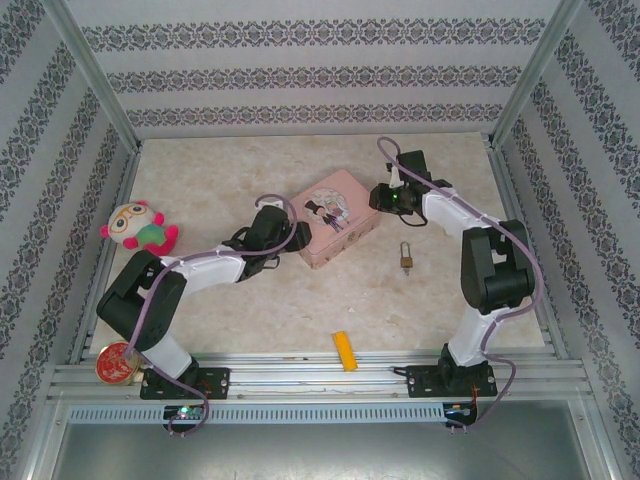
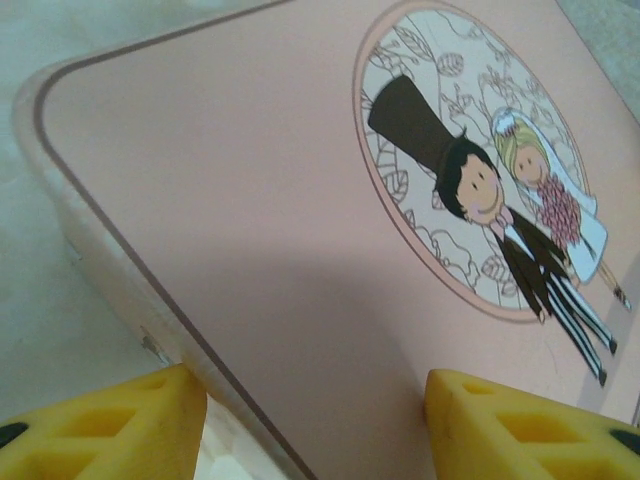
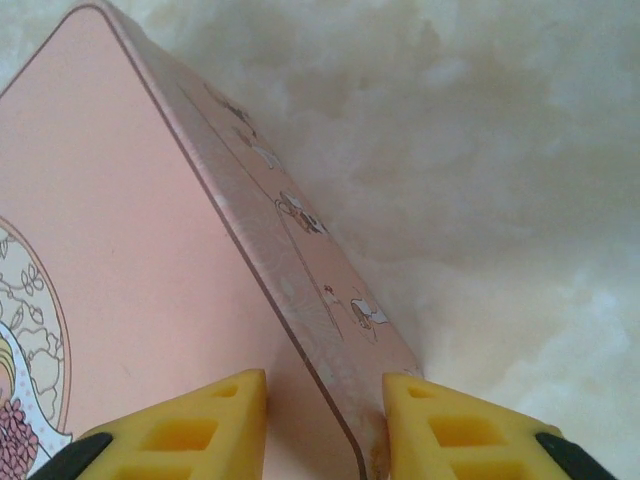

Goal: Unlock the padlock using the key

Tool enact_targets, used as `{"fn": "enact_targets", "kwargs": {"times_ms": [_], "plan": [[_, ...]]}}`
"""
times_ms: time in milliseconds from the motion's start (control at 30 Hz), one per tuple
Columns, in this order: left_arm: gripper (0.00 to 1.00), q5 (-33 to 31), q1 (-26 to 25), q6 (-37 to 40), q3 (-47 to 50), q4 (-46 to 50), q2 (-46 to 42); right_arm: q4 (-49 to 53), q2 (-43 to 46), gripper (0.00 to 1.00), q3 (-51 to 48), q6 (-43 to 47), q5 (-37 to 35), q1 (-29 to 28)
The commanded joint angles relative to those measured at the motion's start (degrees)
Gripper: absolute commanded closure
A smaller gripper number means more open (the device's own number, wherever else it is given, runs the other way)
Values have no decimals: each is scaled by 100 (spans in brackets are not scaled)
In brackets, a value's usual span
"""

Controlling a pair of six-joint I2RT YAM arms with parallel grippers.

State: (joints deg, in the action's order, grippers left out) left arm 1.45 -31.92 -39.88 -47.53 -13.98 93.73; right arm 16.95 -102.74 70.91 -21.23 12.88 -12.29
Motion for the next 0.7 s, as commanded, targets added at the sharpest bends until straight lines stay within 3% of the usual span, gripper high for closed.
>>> {"fn": "enact_targets", "kwargs": {"times_ms": [0, 667], "plan": [[42, 429, 100, 5, -266, -614, 225, 234, 405, 68, -451, -277, -41, -480], [40, 901, 541, 336, -783, -554, 543, 11, 1566, 67, -1747, -1624, -709, -1607]]}}
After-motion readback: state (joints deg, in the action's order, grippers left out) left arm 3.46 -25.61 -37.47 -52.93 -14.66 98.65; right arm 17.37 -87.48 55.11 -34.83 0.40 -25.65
